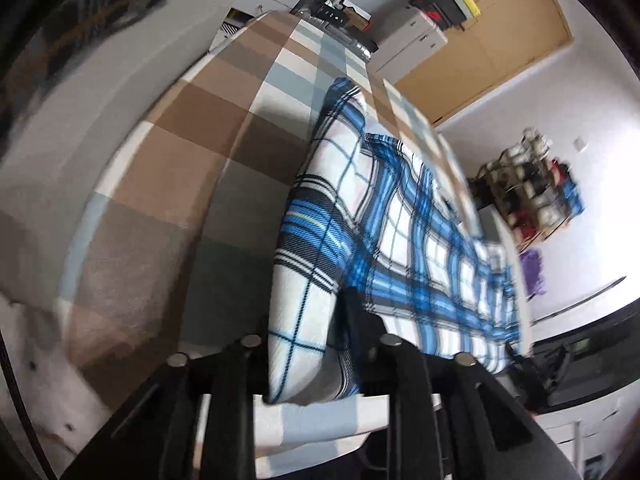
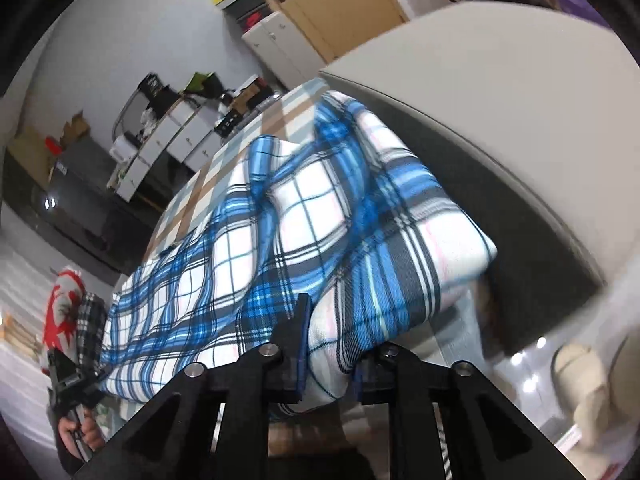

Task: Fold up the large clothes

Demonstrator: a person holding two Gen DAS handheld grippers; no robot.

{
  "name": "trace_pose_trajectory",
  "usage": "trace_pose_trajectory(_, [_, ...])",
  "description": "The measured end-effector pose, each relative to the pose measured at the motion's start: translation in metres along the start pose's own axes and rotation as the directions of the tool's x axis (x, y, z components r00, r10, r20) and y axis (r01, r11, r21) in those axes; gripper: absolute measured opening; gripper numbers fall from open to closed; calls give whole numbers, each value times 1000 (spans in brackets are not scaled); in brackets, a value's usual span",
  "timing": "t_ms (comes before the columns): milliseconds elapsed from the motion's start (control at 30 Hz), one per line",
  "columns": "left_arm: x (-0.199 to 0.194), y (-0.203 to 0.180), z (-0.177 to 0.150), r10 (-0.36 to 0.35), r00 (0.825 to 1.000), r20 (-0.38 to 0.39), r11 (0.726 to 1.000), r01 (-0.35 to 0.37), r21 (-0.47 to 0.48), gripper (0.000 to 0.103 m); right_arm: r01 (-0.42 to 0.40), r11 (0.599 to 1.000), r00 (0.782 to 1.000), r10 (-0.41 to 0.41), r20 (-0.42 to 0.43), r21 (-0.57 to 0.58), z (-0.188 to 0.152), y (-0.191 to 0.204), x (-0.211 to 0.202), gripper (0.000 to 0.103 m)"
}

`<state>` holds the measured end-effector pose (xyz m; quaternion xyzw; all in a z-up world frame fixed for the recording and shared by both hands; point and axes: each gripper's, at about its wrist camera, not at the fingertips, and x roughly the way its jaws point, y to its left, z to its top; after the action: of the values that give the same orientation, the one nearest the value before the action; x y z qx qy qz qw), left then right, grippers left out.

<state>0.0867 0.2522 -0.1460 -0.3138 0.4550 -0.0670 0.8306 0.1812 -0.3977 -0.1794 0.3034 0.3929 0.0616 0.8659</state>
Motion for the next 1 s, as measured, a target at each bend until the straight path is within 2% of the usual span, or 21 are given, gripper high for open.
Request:
trace_pose_trajectory(67, [-7,-8,1,22,999,29,999,-23,40,25,-19,999,1000,18,11,41,-5,-8,-3,21])
trace_pose_trajectory(133, [-17,-13,0,41,997,64,997,-45,65,47,-29,998,999,28,19,57,-13,-13,-9,21])
trace_pose_trajectory(200, [-30,-15,-2,26,993,115,997,-35,75,52,-19,999,1000,18,19,50,-18,-14,-14,21])
trace_pose_trajectory(333, [-47,-24,-4,28,985,172,991,-50,126,53,8,1000,1000,-8,17,29,-26,-13,-22,21])
trace_pose_trajectory(367, [-49,-31,-4,23,984,176,987,-50,154,57,15,999,1000,-15,15,34,-25,-14,-23,21])
trace_pose_trajectory(433, [-49,-45,-9,12,984,176,977,-49,206,76,15,999,1000,-16,12,46,-25,-13,-22,27])
trace_pose_trajectory(467, [-46,-52,-11,4,985,171,971,-45,235,77,16,999,1000,-17,14,50,-24,-15,-23,30])
trace_pose_trajectory(533, [-35,-76,-15,-21,990,142,950,-25,310,77,21,998,999,-23,24,66,-25,-19,-26,44])
trace_pose_trajectory(633, [-11,-105,-17,-52,996,76,927,20,375,77,-8,994,1000,5,23,109,-18,-22,-21,47])
trace_pose_trajectory(733, [21,-128,-19,-77,997,-7,914,73,399,77,-27,991,999,24,27,129,-14,-19,-12,59])
trace_pose_trajectory(800, [37,-144,-27,-87,995,-45,903,98,419,77,-34,989,999,29,35,146,-13,-19,-6,61])
trace_pose_trajectory(933, [84,-171,-41,-40,989,-145,880,104,463,77,-65,986,995,52,83,155,-10,-12,0,84])
trace_pose_trajectory(1000, [106,-179,-47,22,984,-175,873,66,483,77,-40,991,995,28,91,131,-8,-5,4,85])
